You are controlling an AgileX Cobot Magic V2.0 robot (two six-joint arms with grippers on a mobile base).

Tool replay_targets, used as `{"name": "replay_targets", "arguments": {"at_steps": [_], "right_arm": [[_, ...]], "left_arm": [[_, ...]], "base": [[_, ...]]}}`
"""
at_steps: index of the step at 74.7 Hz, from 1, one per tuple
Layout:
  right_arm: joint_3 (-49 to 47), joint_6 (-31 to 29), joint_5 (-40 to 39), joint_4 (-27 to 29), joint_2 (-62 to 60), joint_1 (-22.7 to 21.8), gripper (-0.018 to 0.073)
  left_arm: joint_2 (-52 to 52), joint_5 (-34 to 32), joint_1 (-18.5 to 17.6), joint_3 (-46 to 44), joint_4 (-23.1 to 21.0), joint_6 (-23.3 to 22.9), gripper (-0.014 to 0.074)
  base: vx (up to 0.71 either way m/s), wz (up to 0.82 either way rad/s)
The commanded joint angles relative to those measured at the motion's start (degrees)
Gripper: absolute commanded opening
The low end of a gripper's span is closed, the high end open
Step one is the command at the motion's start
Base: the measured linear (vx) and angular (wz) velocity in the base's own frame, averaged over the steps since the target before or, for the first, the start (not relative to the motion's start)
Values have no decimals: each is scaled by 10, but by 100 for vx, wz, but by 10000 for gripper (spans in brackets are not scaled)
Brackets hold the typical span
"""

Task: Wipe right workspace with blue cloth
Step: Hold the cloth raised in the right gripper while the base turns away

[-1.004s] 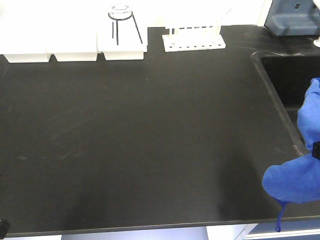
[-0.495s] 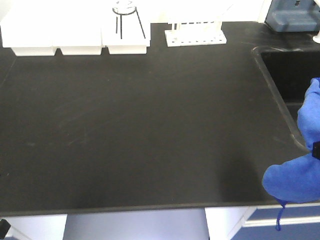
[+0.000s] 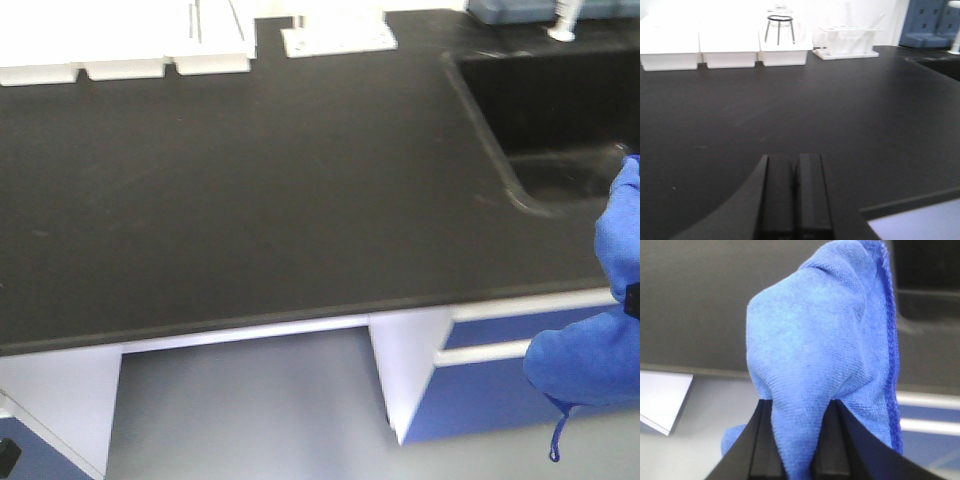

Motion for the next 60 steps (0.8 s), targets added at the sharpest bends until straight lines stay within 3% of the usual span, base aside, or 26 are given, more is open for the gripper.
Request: {"name": "replay_targets", "arguments": {"at_steps": [1, 21, 60], "right_arm": [[-16, -2, -39, 6, 4, 0, -1], [-16, -2, -39, 6, 4, 0, -1], [-16, -2, -39, 6, 4, 0, -1]], "left_arm": [[0, -47, -4, -14, -2, -3, -6], [0, -47, -4, -14, -2, -3, -6], [0, -47, -4, -14, -2, -3, -6]], "base": [[-26, -29], [-26, -41], [-22, -64]]}}
